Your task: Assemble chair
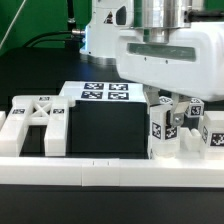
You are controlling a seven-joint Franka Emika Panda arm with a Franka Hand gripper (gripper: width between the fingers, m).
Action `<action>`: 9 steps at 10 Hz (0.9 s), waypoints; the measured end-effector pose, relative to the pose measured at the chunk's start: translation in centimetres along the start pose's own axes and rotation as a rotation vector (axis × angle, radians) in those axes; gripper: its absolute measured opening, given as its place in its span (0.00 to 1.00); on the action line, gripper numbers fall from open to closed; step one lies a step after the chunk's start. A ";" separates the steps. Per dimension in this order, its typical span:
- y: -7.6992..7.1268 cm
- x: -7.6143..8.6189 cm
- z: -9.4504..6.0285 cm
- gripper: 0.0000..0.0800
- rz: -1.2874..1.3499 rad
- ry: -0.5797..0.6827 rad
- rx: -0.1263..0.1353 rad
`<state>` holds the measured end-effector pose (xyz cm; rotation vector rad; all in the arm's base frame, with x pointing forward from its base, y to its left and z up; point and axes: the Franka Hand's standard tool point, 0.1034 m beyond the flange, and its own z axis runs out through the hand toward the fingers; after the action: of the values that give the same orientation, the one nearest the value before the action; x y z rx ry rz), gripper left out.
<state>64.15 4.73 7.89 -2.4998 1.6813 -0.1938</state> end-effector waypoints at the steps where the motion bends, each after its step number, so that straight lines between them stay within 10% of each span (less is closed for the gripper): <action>1: 0.0 0.0 0.0 0.36 0.047 0.000 0.000; 5: 0.0 -0.1 0.0 0.36 0.334 -0.003 -0.002; 9: -0.3 -1.1 0.2 0.36 0.892 -0.047 0.084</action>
Offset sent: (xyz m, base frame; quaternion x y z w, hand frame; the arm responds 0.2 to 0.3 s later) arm 0.0000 0.0000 0.0000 0.0000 0.0000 0.1938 0.9810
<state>64.10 5.85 7.68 -1.4655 2.4805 -0.1024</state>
